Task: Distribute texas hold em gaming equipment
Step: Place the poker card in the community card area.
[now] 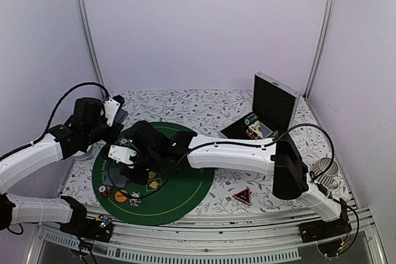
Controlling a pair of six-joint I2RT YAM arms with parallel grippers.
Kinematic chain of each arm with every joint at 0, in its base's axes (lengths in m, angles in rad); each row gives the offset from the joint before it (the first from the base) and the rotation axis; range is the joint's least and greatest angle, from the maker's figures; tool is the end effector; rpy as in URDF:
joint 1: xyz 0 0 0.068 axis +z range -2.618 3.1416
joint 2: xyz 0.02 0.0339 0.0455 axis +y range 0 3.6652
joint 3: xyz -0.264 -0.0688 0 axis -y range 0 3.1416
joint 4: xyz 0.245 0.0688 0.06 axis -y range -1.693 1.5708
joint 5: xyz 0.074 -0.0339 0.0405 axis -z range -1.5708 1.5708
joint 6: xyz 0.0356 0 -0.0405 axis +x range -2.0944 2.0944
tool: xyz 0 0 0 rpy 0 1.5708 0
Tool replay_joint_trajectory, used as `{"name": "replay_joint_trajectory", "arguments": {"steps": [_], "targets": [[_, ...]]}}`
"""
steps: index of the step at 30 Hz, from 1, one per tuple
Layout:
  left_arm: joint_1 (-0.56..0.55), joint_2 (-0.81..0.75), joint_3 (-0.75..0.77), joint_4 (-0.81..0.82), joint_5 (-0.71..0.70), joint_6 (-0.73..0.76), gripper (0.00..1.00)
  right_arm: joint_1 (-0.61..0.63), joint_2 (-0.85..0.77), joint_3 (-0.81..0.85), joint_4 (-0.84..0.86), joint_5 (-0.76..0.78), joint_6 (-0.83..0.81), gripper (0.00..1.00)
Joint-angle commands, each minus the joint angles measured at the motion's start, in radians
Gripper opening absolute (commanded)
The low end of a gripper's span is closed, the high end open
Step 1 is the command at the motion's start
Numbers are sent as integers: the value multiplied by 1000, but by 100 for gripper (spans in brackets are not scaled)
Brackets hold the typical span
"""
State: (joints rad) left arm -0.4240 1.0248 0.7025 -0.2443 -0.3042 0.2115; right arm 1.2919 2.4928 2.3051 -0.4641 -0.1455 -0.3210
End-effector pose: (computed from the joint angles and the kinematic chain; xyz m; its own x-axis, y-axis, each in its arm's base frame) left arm 0.2098 -0.0830 0.2605 -0.4443 0.4203 -0.7912 0.2613 0.9055 0.3343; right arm 0.1517 0.5485 0.2200 0.1517 -0.6044 -0.7821 -0.9854 -0.0307 -0.1674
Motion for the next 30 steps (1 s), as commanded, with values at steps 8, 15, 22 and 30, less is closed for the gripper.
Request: {"name": "replay_joint_trajectory", "arguments": {"steps": [8,15,22,30], "targets": [[14,-29,14,38,-56,-15,50,-44,-83,-156,253,-175,648,1],[14,-36,8,45,-69,-13,50,-94,-114,-310,385,-171,922,1],[14,-35,3,47,-69,-9,50,-122,-105,-430,457,-180,1124,1],[14,-31,4,48,-64,-8,50,-146,-233,-629,502,-49,1197,1]]}}
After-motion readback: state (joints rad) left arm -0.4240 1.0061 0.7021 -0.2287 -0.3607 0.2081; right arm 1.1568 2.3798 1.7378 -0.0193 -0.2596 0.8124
